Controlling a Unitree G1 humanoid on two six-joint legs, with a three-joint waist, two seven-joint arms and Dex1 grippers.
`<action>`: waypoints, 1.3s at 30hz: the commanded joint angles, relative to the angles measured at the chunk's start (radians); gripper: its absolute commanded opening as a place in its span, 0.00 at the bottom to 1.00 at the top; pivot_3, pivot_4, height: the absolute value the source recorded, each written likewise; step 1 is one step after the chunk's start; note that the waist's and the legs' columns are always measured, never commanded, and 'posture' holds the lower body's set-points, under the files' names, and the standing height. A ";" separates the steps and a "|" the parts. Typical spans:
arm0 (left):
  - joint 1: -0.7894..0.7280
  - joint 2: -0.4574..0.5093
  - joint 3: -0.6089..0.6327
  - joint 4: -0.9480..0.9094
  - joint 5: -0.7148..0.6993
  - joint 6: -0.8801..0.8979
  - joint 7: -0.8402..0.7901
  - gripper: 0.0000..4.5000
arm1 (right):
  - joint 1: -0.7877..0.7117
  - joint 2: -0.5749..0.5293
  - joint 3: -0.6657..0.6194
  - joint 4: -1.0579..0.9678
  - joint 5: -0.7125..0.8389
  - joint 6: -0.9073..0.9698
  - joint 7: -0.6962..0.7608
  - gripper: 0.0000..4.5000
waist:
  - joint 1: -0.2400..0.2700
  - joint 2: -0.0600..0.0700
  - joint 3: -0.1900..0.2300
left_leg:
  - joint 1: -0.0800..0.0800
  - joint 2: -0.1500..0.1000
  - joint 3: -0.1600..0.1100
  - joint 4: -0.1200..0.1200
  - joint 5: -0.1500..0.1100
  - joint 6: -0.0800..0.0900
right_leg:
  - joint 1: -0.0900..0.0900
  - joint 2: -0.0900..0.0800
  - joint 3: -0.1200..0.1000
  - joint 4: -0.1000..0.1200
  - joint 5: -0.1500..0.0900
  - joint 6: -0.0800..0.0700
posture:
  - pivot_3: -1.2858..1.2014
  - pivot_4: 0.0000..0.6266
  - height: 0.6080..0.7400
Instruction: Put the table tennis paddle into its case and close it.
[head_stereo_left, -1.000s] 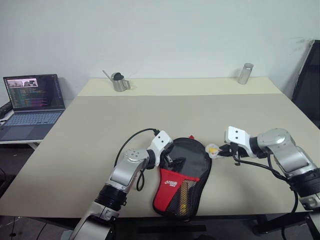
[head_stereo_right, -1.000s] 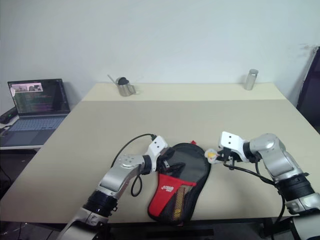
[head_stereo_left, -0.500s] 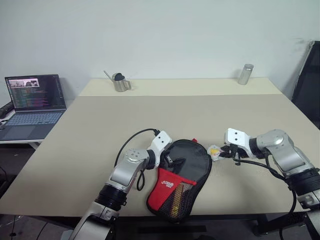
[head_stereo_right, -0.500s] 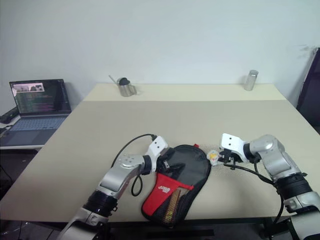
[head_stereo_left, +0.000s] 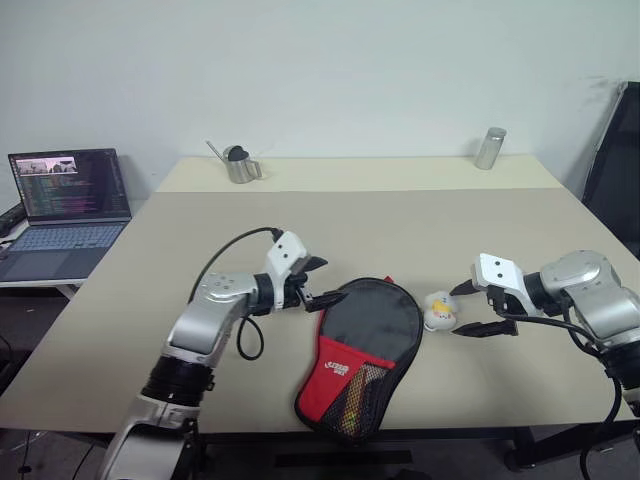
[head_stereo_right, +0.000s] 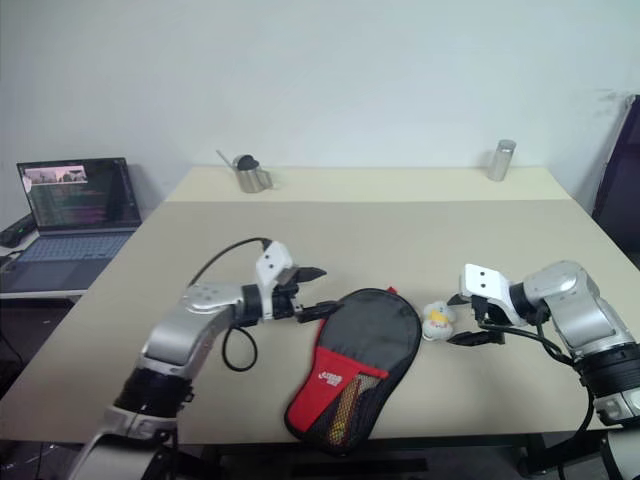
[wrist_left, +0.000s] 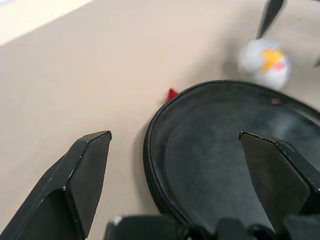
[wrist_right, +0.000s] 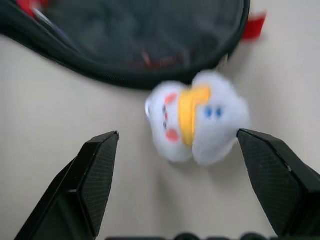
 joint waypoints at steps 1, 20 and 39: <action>0.002 0.078 0.056 -0.067 -0.044 0.011 -0.061 1.00 | -0.089 0.046 -0.080 -0.036 0.094 0.050 -0.020 0.93 | -0.004 0.000 0.000 | 0.000 0.000 0.000 0.000 0.000 0.000 | 0.000 0.000 0.000 0.000 0.000 0.000 | 0.52 0.24 1.00; 0.187 0.285 0.138 -0.238 -0.185 0.102 -0.153 1.00 | -0.139 0.338 0.075 0.112 0.011 0.449 -0.318 0.93 | -0.003 0.000 0.000 | -0.002 -0.001 -0.001 0.000 -0.001 0.001 | -0.001 -0.001 -0.001 0.000 0.000 0.000 | 0.52 0.24 1.00; 0.187 0.279 0.117 -0.244 -0.183 0.096 -0.107 1.00 | -0.165 0.382 0.085 0.213 -0.023 0.361 -0.365 0.00 | -0.016 0.000 0.000 | -0.001 -0.001 -0.001 -0.001 -0.001 0.001 | -0.001 0.000 0.000 0.000 0.000 0.000 | 0.52 0.24 1.00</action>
